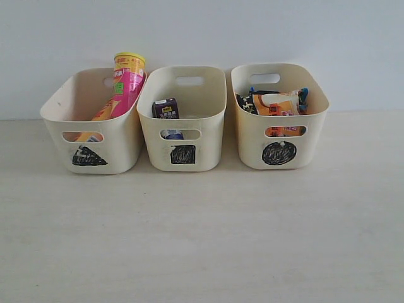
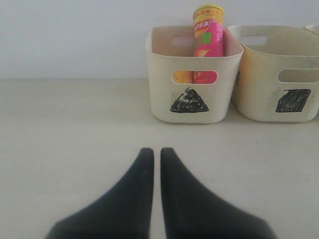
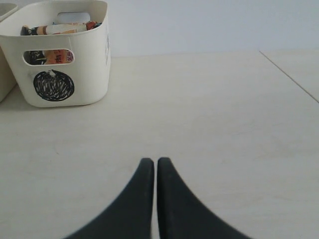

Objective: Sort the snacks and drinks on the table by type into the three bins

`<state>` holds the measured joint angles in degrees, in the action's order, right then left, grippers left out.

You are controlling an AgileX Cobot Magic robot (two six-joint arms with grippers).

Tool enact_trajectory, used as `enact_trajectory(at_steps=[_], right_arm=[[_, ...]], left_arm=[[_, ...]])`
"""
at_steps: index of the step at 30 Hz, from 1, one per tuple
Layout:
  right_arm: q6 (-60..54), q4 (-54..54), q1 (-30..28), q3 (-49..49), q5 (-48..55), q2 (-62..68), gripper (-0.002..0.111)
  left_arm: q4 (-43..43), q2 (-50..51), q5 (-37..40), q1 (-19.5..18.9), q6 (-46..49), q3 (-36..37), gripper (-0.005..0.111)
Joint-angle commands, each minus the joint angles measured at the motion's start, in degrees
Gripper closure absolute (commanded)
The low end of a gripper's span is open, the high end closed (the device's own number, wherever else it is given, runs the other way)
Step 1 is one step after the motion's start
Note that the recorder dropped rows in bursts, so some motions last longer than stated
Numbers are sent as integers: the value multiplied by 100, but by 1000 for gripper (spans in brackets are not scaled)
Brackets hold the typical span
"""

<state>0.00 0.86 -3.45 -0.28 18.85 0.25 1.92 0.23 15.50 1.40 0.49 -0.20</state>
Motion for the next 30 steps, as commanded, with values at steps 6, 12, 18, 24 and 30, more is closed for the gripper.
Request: enact_trajectory(at_steps=[6,12,18,24,30], right_arm=[[0,-12,1,28,-36,-25,108],[0,-12,1,28,-36,-25,108],[0,-12,1,28,-36,-25,108],[0,-12,1,28,-36,-25,108],[0,-12,1,28,-36,-25,108]], left_arm=[[-25,-23,58,-19,-161,20,102],[-25,-23,58,-19,-135,20,102],[-25,-23,58,-19,-107,20,102],[-25,-23,58,-19,-96,20,102],[-25,-23,58,-19,-96,20,102]])
